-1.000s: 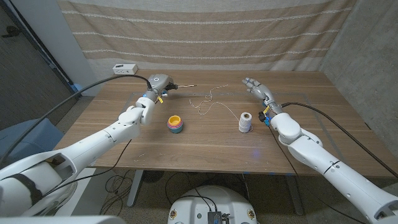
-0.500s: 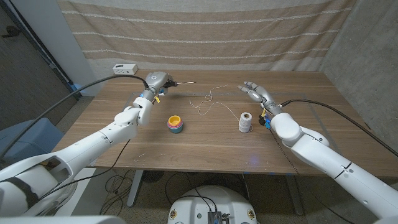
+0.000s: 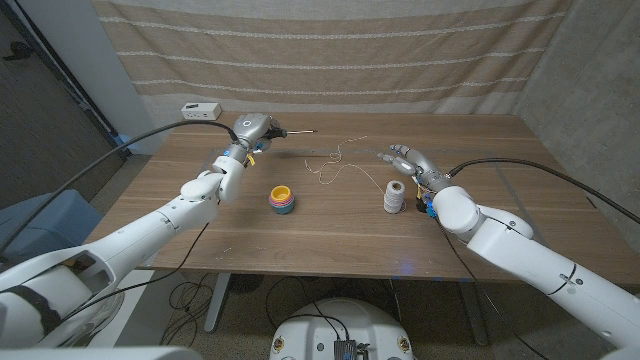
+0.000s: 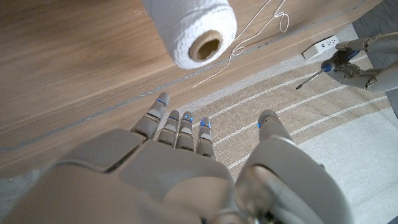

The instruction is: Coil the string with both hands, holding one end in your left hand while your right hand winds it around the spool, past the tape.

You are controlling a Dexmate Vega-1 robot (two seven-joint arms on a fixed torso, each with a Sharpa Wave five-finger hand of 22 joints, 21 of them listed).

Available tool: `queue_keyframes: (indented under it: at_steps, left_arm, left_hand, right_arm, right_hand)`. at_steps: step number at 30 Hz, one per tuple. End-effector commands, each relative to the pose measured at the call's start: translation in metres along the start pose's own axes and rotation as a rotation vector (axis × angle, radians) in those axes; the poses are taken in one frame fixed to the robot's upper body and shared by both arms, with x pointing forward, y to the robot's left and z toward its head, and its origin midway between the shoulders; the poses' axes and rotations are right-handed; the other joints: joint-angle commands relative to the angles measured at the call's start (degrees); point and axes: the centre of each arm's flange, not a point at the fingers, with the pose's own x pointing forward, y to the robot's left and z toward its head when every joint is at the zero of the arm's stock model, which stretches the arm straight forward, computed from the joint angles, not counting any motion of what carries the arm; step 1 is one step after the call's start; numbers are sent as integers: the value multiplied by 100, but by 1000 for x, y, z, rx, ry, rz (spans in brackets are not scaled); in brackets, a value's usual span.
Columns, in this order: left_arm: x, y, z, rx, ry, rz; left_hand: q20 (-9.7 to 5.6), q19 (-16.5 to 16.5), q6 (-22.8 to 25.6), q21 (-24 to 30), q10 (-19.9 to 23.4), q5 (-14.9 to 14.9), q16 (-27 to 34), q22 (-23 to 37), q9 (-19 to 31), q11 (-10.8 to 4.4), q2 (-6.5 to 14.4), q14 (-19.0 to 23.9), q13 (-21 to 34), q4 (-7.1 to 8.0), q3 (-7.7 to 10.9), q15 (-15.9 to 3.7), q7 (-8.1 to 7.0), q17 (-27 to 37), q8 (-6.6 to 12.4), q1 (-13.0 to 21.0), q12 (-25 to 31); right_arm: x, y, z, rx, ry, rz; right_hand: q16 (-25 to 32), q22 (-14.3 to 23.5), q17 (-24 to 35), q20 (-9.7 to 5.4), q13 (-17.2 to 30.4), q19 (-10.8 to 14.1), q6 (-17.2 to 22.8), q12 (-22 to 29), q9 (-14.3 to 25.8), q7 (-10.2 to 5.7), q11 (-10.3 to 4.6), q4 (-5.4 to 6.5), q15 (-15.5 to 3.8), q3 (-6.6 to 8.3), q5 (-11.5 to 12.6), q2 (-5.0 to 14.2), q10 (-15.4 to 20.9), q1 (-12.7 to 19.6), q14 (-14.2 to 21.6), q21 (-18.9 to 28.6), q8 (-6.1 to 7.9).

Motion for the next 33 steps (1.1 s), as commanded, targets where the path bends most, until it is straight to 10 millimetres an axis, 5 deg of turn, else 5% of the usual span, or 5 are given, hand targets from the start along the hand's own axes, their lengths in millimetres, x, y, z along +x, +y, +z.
queue_keyframes:
  at_steps: [1,11,21,28,33]
  left_arm:
    - [-1,0,-2,-11,-24,6]
    - [-3,0,-3,-15,-46,7]
    - [-6,1,-3,-19,-52,12]
    - [-6,2,-1,-17,-53,13]
    - [-5,1,-2,-16,-50,6]
  left_hand:
    - [-984,304,1003,94,51,45,-12,11,19,-33,799,411,38,35,9,-852,702,184,-16,743,4]
    - [-995,279,995,144,44,43,-49,2,22,-41,806,418,80,43,-15,-844,685,203,-64,750,-16]
    - [-999,264,995,186,43,43,-79,-8,25,-36,813,421,115,46,-36,-854,680,220,-102,756,-34]
    - [-998,253,990,207,37,42,-85,-12,30,-40,816,427,134,47,-43,-850,680,245,-122,760,-46]
    - [-1004,245,997,221,44,42,-104,-15,32,-37,821,422,147,53,-50,-861,686,245,-133,756,-52]
  right_arm:
    - [-27,13,13,-115,99,44]
    - [-43,24,21,-217,188,57]
    - [-46,27,20,-349,273,60]
    - [-43,29,18,-393,281,72]
    - [-38,32,19,-413,327,82]
  right_hand:
    - [13,24,20,61,22,153,-26,-26,26,-9,21,31,-7,-82,-7,-52,-1,-99,96,33,-17]
    - [21,21,-9,76,25,298,148,-12,32,26,0,-53,-81,-113,29,-118,81,-55,251,45,47]
    - [6,17,-29,55,29,386,-5,-59,38,-169,-181,-224,-182,-115,65,-224,2,120,350,27,-19]
    - [-76,17,-33,83,35,367,-246,-116,47,-395,-411,-421,-266,32,153,-104,-204,532,223,-31,-58]
    - [301,48,39,225,54,1126,-355,-47,57,-488,-487,-430,-456,-14,207,-188,-72,855,1364,170,-22]
